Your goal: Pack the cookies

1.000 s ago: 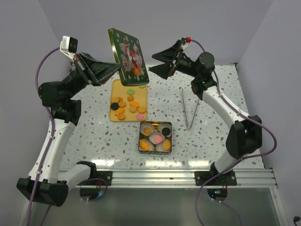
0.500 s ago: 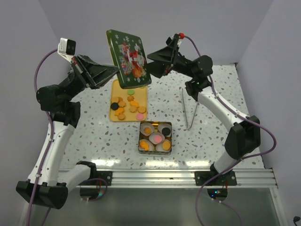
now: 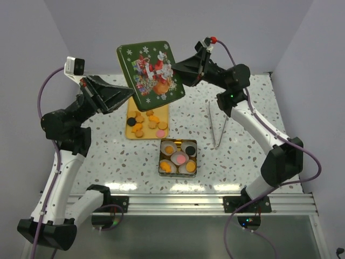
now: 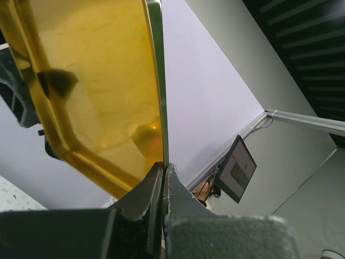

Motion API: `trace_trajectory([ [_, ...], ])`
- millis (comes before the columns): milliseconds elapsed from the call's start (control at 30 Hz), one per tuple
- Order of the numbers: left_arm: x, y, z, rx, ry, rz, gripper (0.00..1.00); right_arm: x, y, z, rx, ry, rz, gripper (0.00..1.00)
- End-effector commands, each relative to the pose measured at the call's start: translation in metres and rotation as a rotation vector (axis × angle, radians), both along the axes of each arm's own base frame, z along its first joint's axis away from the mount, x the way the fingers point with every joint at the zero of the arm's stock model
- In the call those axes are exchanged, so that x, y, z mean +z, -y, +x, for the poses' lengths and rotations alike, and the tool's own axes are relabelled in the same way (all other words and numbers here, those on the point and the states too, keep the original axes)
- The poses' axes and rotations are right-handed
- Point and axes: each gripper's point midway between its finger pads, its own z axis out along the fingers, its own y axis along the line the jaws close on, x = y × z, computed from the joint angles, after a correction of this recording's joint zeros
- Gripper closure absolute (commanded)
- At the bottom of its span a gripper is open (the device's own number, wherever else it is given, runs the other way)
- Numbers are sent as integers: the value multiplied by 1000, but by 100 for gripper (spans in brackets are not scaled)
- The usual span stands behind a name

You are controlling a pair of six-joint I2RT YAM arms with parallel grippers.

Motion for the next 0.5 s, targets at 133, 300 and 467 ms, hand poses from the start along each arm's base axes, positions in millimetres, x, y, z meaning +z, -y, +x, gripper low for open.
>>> trace_trajectory([
  [133, -55, 7, 33, 17, -160, 92, 100, 43, 26, -65, -6, 164, 13, 73],
  [300, -80, 9, 45, 17, -233, 111, 98, 16, 28, -71, -31, 134, -50, 85],
  [467, -98, 10, 54, 33, -278, 146, 85, -5, 32, -79, -62, 124, -126, 90],
])
